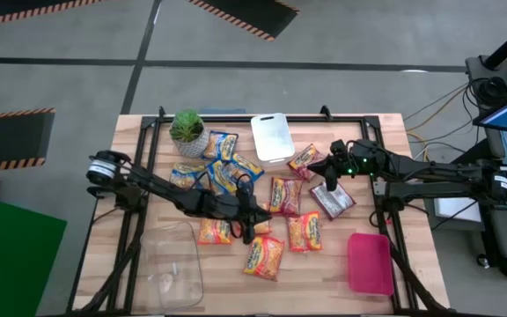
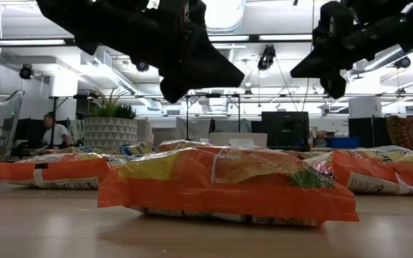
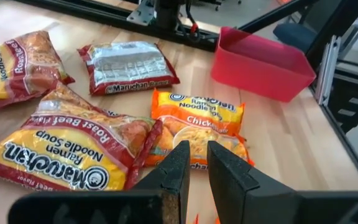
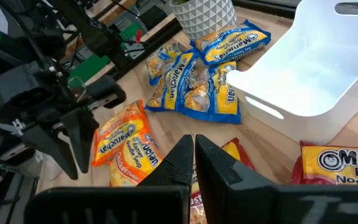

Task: Sort Maruchan noodles
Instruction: Put the left red noodle pack into the white bin

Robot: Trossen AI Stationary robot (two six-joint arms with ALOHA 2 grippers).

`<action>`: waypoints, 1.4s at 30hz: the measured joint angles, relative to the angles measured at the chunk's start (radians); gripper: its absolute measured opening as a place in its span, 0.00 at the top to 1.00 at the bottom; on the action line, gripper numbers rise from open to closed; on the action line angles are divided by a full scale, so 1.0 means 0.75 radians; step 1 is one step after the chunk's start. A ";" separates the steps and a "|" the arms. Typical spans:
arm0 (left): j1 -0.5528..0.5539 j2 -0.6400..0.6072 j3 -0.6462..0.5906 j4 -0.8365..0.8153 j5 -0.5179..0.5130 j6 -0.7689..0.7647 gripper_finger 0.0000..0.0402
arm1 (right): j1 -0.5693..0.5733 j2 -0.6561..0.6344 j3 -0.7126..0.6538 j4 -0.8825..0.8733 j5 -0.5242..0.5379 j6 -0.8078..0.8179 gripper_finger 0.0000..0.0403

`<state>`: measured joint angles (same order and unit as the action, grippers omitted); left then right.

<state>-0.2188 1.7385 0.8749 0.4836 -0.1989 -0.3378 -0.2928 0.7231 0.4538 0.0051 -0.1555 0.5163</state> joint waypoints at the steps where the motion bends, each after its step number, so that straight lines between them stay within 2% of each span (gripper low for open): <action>1: 0.000 0.006 0.000 0.002 0.000 0.000 0.90 | 0.000 0.000 0.000 0.000 0.000 0.000 0.98; 8: 0.000 0.041 -0.001 0.003 0.000 0.000 0.90 | 0.000 0.001 0.000 0.000 0.001 0.105 0.93; 18: 0.000 0.057 -0.001 0.003 -0.001 0.055 0.90 | 0.005 0.001 0.000 -0.001 -0.001 0.279 0.64; 23: 0.000 0.058 -0.001 0.003 -0.002 0.055 0.90 | 0.064 0.001 -0.001 -0.001 -0.002 0.349 0.55; 28: 0.000 0.058 -0.001 0.003 -0.003 0.058 0.90 | 0.142 0.001 -0.001 -0.001 0.003 0.437 0.54; 35: 0.000 0.058 -0.001 0.003 -0.005 0.101 0.90 | 0.252 0.022 -0.001 0.009 0.104 0.523 0.54; 42: 0.001 0.058 -0.001 0.003 -0.005 0.121 0.90 | 0.292 0.169 0.058 0.037 0.099 0.540 0.54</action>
<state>-0.2184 1.7817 0.8745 0.4862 -0.2024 -0.2474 -0.0738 0.8501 0.4970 0.0331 -0.0810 0.9214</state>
